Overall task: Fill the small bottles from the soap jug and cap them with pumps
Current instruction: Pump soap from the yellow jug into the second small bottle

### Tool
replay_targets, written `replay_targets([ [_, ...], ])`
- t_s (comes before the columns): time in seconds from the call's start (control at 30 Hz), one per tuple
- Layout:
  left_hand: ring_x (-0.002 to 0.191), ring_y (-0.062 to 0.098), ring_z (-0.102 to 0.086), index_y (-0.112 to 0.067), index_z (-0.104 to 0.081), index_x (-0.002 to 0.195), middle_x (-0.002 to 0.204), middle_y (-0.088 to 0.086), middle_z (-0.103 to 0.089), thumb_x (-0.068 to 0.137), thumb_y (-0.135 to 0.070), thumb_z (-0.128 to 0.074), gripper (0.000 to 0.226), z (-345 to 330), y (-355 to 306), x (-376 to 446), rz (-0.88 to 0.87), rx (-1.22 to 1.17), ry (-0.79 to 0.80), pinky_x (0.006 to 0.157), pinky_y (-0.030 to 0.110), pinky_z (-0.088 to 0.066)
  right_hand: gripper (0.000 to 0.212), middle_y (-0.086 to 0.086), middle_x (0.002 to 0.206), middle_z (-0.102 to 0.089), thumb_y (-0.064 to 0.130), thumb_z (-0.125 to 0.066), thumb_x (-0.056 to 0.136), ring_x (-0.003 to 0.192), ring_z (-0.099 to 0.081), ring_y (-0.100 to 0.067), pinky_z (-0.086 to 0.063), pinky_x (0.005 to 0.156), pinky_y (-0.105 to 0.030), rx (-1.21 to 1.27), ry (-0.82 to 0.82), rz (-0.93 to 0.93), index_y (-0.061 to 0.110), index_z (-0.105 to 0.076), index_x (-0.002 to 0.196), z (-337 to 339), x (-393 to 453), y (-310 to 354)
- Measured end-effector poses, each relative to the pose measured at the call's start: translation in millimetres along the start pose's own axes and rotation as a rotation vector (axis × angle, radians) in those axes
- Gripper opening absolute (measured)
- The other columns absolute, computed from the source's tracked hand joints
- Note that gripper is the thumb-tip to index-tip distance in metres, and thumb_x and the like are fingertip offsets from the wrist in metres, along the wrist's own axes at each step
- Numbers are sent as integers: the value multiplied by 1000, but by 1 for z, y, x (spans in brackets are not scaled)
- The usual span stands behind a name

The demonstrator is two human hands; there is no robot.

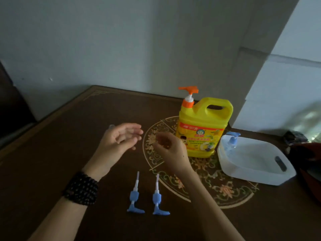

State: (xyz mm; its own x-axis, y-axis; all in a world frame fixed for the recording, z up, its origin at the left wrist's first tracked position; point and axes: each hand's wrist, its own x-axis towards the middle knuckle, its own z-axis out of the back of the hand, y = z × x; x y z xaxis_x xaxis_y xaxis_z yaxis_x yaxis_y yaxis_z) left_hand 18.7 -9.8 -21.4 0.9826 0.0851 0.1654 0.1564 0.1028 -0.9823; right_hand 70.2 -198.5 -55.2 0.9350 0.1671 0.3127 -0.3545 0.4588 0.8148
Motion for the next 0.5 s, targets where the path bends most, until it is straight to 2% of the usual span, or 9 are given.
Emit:
replay_targets([
  [0.13, 103, 14, -72, -22, -71, 113, 109, -2, -76, 93, 5, -62, 35, 40, 11, -20, 52, 24, -133, 82, 36, -59, 48, 7, 108, -64, 32, -75, 84, 90, -59, -2, -43, 68, -8, -171, 128, 64, 21, -57, 127, -52, 30, 0],
  [0.27, 104, 15, -72, -19, -71, 115, 110, 1, -76, 94, 4, -61, 33, 60, 14, -31, 54, 31, -178, 81, 35, -59, 61, 0, 118, -58, 34, -76, 78, 103, -57, -13, -42, 83, -17, -199, 175, 77, 21, -52, 134, -86, 57, 1],
  [0.33, 103, 14, -73, -20, -71, 114, 110, 1, -76, 93, 4, -61, 33, 65, 15, -33, 46, 36, -191, 80, 33, -59, 54, -4, 115, -59, 28, -76, 79, 101, -58, -16, -40, 83, -17, -230, 179, 94, 18, -57, 128, -95, 66, 2],
  [0.4, 102, 12, -73, -20, -71, 114, 110, -1, -76, 93, 4, -62, 33, 71, 15, -34, 38, 36, -204, 78, 30, -59, 42, -6, 106, -64, 25, -76, 79, 94, -58, -16, -46, 83, -23, -257, 171, 114, 15, -64, 118, -99, 71, 3],
  [0.5, 102, 12, -73, -22, -71, 114, 108, -1, -76, 94, 1, -63, 31, 74, 19, -34, 30, 38, -219, 77, 29, -60, 36, 2, 96, -66, 27, -79, 78, 86, -59, -11, -53, 80, -29, -220, 155, 101, 17, -67, 111, -90, 68, 7],
])
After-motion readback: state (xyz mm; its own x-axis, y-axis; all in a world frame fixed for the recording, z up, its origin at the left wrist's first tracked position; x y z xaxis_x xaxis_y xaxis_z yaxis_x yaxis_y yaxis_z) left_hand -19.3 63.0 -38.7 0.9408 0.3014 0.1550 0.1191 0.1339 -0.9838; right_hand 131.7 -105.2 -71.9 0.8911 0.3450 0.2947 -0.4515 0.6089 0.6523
